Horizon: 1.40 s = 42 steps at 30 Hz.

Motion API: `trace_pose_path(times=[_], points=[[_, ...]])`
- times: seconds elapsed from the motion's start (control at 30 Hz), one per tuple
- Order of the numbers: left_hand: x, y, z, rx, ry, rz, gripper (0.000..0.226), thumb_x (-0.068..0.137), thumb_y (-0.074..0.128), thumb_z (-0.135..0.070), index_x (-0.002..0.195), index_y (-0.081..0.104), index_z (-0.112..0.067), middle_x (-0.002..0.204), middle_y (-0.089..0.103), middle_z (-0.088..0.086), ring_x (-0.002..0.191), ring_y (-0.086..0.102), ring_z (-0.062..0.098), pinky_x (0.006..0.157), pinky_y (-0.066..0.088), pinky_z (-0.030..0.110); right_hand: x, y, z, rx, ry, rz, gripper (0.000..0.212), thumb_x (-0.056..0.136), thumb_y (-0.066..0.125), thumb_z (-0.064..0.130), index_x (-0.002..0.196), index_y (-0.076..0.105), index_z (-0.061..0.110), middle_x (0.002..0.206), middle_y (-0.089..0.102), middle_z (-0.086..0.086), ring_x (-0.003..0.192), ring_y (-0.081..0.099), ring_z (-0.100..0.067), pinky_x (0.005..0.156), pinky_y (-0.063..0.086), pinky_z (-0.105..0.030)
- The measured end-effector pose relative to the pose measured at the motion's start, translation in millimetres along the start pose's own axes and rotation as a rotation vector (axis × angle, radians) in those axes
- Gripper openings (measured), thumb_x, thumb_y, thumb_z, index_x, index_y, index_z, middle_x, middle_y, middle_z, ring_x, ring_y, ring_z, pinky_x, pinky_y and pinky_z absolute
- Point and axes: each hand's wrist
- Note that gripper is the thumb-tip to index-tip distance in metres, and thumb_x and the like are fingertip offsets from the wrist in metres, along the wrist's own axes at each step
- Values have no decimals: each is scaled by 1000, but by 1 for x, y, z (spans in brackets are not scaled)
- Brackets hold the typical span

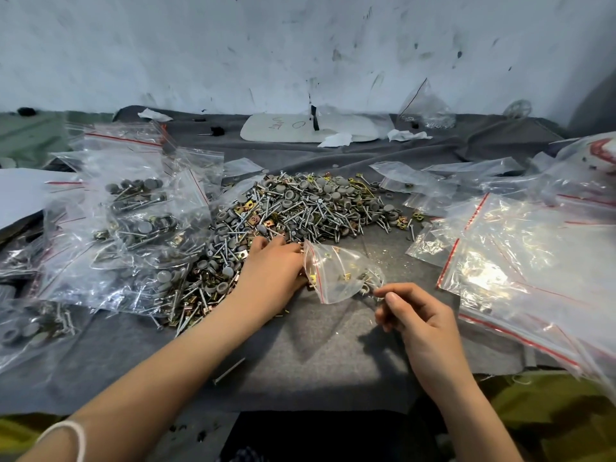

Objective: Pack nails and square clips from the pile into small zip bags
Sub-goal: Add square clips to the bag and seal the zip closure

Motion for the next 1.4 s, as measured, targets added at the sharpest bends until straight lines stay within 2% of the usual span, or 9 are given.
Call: trace_pose_path(times=[0.2, 0.37, 0.5, 0.67, 0.97, 1.1, 1.2, 1.33, 1.4], points=[[3, -1, 0, 65, 54, -5, 24, 98, 40, -35, 104, 62, -27, 107, 63, -11, 104, 49, 16, 95, 27, 34, -1, 1, 5, 4, -7, -10, 24, 92, 53, 0, 83, 71, 12, 64, 64, -4, 62, 58, -7, 56, 46, -14], [2, 3, 2, 20, 81, 13, 28, 96, 44, -41, 114, 60, -28, 116, 59, -11, 110, 47, 15, 99, 27, 35, -2, 3, 8, -3, -5, -15, 22, 92, 52, -1, 84, 70, 9, 62, 63, -4, 60, 57, -7, 56, 45, -14], [-2, 6, 3, -34, 139, -10, 27, 98, 45, -26, 119, 62, -27, 117, 62, -7, 107, 54, 17, 99, 30, 30, -2, 3, 8, -5, 0, -10, 22, 92, 52, 0, 84, 70, 9, 63, 63, -4, 61, 57, -7, 56, 45, -15], [-3, 5, 6, 16, 170, 21, 29, 98, 43, -28, 121, 61, -28, 120, 60, -8, 109, 54, 16, 102, 30, 30, -2, 2, 5, -4, -5, -12, 24, 92, 53, 1, 83, 71, 12, 63, 64, -5, 61, 57, -8, 56, 45, -15], [1, -1, 6, -105, 262, 22, 25, 92, 54, -15, 115, 64, -18, 115, 64, -3, 102, 60, 20, 93, 43, 36, 0, 0, 2, 4, -8, 3, 26, 92, 53, 3, 82, 73, 17, 62, 63, -4, 59, 56, -8, 56, 44, -14], [-1, 0, 7, -168, 322, 42, 35, 83, 60, -8, 117, 63, -13, 117, 64, 1, 103, 59, 22, 88, 46, 37, 0, 0, 2, -7, -12, 1, 22, 92, 54, 3, 83, 71, 13, 63, 63, -5, 59, 56, -8, 56, 44, -14], [-3, 3, 8, -256, 248, -19, 33, 82, 62, -11, 115, 60, -15, 108, 62, -1, 98, 53, 17, 88, 42, 36, 0, 0, 2, -1, -10, -2, 22, 92, 54, 3, 84, 71, 13, 62, 63, -5, 59, 56, -7, 56, 44, -14], [-10, -12, 9, -627, -15, -244, 24, 80, 65, 0, 100, 63, -14, 89, 62, -3, 83, 58, 10, 80, 50, 30, -1, -1, 3, -7, -12, 8, 20, 91, 54, 4, 85, 71, 12, 64, 64, -5, 60, 57, -7, 57, 45, -14], [-18, -22, 4, -786, -60, -296, 25, 78, 63, 6, 93, 66, -14, 87, 64, -4, 80, 59, 8, 77, 51, 25, 0, -1, 3, -2, -16, 12, 20, 91, 54, 4, 85, 71, 12, 64, 65, -5, 60, 57, -7, 57, 45, -14]])
Point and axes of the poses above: each hand's wrist, its own x-axis towards the middle knuckle, its own y-axis out of the palm, z = x × y
